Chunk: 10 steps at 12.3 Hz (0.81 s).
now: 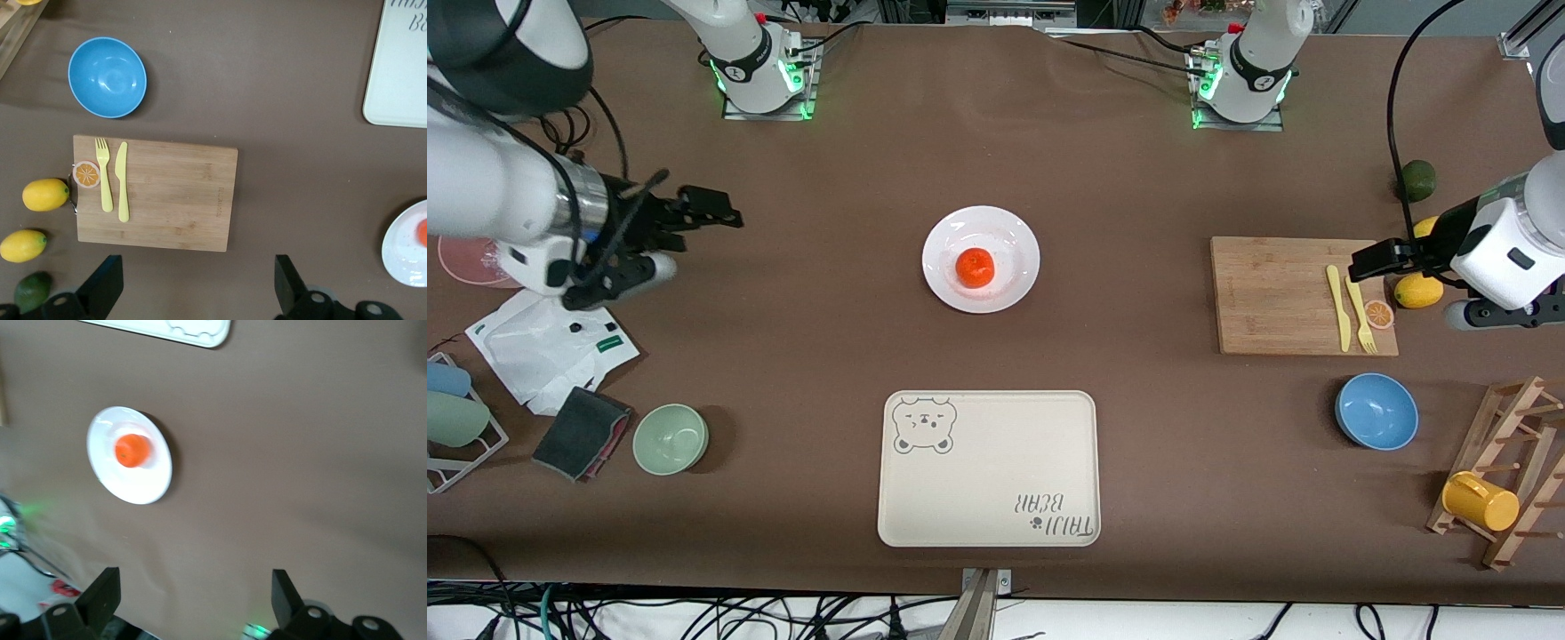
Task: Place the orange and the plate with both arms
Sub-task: 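Reach the right gripper to the white plate's rim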
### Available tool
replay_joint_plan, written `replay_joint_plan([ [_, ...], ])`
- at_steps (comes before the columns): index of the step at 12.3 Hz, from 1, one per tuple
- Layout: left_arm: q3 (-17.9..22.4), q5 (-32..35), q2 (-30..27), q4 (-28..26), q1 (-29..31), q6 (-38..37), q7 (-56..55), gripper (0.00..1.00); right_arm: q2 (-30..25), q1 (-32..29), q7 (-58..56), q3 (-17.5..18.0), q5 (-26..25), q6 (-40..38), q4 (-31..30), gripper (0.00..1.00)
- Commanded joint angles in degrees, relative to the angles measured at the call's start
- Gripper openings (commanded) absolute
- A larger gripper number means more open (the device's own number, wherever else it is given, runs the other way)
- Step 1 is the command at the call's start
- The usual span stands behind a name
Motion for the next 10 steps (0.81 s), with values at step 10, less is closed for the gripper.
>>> replay_joint_plan([
  [10,8.9,-0.6,-13.2,-19.5,-6.4,9.9,5.1,1.00,-1.7,-0.1,-5.4,10.3,26.8,36.4,-35.6,1.00],
])
